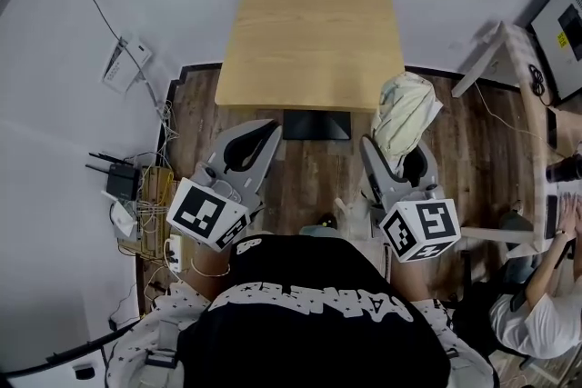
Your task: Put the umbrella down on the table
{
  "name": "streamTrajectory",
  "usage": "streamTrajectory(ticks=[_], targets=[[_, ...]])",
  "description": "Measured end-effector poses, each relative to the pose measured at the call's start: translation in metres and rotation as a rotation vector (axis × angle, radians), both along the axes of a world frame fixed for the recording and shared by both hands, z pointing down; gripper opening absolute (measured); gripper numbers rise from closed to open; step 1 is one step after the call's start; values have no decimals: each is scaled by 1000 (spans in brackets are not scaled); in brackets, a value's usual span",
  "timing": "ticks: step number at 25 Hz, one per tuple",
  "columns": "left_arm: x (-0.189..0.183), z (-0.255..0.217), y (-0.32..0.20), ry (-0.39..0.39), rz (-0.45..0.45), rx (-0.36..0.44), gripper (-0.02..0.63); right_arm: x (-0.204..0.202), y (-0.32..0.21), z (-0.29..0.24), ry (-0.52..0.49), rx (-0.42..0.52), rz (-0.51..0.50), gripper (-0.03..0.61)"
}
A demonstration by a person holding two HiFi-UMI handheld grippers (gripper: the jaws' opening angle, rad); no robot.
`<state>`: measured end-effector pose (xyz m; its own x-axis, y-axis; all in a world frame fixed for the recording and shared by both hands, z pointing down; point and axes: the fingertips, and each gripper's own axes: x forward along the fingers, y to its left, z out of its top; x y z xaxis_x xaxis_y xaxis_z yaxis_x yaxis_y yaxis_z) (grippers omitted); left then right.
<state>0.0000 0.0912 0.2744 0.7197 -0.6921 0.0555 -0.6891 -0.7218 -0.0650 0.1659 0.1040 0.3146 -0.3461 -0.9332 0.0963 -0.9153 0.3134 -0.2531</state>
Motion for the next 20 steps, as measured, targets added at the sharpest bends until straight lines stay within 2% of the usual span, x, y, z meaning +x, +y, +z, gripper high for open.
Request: streamTrajectory(ticks=[7, 15, 20], targets=[[24, -1, -17, 0, 14, 6, -8, 22, -17, -1, -3, 5, 10, 302], [24, 5, -24, 5, 12, 1, -8, 25, -29, 4, 6, -6, 9, 302], [17, 13, -30, 9, -23, -31, -8, 27, -30, 11, 11, -30, -10, 302]])
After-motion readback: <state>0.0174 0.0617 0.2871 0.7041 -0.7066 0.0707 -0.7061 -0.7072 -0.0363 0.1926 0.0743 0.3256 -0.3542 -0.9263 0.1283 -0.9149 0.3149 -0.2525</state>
